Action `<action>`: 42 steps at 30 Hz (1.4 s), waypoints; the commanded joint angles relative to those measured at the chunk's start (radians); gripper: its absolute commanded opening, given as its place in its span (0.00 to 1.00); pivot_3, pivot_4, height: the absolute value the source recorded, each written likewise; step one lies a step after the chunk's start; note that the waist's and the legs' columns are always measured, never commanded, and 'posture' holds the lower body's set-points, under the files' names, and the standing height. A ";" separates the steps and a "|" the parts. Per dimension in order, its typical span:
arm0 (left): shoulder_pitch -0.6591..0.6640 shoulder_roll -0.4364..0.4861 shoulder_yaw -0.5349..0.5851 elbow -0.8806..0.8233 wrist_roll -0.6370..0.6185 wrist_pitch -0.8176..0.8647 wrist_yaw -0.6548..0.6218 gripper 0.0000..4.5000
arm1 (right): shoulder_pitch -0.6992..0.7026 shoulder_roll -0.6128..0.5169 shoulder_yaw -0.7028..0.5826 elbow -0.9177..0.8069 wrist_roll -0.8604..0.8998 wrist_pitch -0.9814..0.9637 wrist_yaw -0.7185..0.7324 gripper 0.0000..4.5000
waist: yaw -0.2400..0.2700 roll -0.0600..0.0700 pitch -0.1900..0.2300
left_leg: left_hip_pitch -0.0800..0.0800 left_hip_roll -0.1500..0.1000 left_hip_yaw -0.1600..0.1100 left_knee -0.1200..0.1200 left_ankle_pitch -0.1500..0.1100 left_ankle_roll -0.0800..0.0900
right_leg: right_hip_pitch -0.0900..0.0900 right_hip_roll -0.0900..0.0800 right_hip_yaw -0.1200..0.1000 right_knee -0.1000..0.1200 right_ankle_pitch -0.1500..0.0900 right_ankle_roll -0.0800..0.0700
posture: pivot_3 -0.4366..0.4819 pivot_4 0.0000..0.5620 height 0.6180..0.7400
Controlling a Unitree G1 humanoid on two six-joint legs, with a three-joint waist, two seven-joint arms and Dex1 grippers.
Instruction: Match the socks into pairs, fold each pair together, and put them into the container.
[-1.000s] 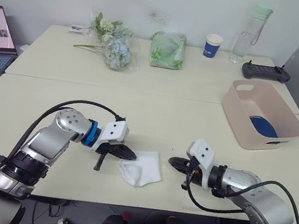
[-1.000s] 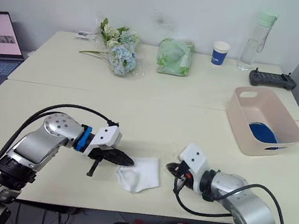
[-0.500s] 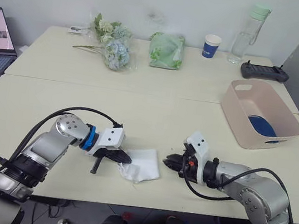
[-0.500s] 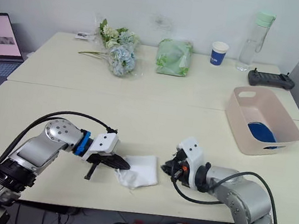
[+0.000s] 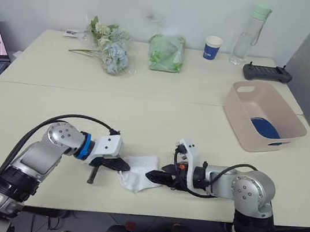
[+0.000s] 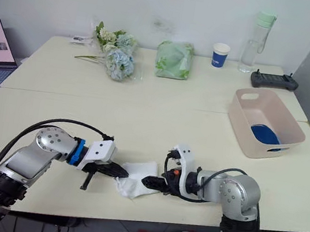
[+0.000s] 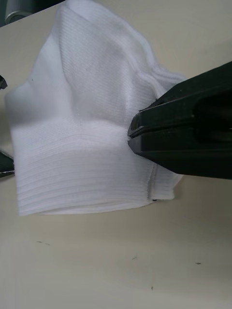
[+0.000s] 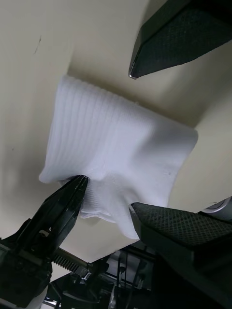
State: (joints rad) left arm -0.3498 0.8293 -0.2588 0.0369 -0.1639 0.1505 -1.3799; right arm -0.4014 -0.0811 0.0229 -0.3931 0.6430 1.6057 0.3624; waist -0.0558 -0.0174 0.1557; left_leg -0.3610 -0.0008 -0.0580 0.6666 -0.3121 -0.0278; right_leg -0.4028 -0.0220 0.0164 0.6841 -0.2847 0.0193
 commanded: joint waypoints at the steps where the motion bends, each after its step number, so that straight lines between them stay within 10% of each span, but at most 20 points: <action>1: 0.034 0.021 -0.019 0.020 0.036 0.021 0.003 0.00 | 0.001 0.080 0.018 0.045 0.012 0.009 -0.033 0.99 | -0.003 0.000 -0.001 | 0.000 0.000 0.000 0.000 0.000 0.000 | 0.000 0.000 0.000 0.000 0.000 0.000 | 0.48 0.27 1.00; 14: 0.017 0.014 -0.012 0.042 0.040 0.013 0.004 0.00 | -0.039 0.225 0.005 0.187 -0.008 -0.040 -0.071 0.99 | -0.005 0.000 -0.001 | 0.001 0.003 0.000 -0.002 0.000 0.000 | -0.001 0.002 0.000 0.000 0.000 0.000 | 0.48 0.27 1.00; 28: 0.024 -0.014 0.075 -0.033 -0.131 0.117 0.004 0.00 | 0.041 0.064 0.003 -0.018 0.009 -0.083 -0.057 0.01 | -0.001 0.001 0.000 | -0.003 0.003 0.000 -0.002 0.000 0.000 | -0.002 0.001 -0.001 -0.002 0.000 0.000 | 0.48 0.27 1.00; 32: -0.072 -0.059 0.084 -0.019 -0.181 0.242 0.026 0.00 | 0.112 -0.051 0.034 -0.146 -0.007 -0.119 -0.062 0.01 | 0.009 0.000 0.001 | -0.003 0.000 0.000 -0.001 0.000 0.000 | -0.002 0.001 -0.001 -0.003 0.000 0.000 | 0.48 0.27 1.00; 42: -0.453 -0.302 0.049 0.048 -0.243 0.323 0.018 0.61 | 0.382 -0.136 -0.160 -0.530 0.023 -0.278 -0.091 0.00 | 0.017 -0.001 0.001 | -0.007 -0.005 0.002 0.005 0.000 0.000 | -0.001 0.000 -0.001 -0.003 0.000 0.003 | 0.48 0.27 1.00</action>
State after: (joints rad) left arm -0.7798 0.5349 -0.2108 0.0837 -0.3895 0.4736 -1.3567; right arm -0.0156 -0.2185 -0.0964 -0.8516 0.6485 1.3722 0.2765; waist -0.0388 -0.0185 0.1570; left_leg -0.3670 -0.0060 -0.0558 0.6716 -0.3121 -0.0279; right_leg -0.4039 -0.0220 0.0161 0.6814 -0.2848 0.0227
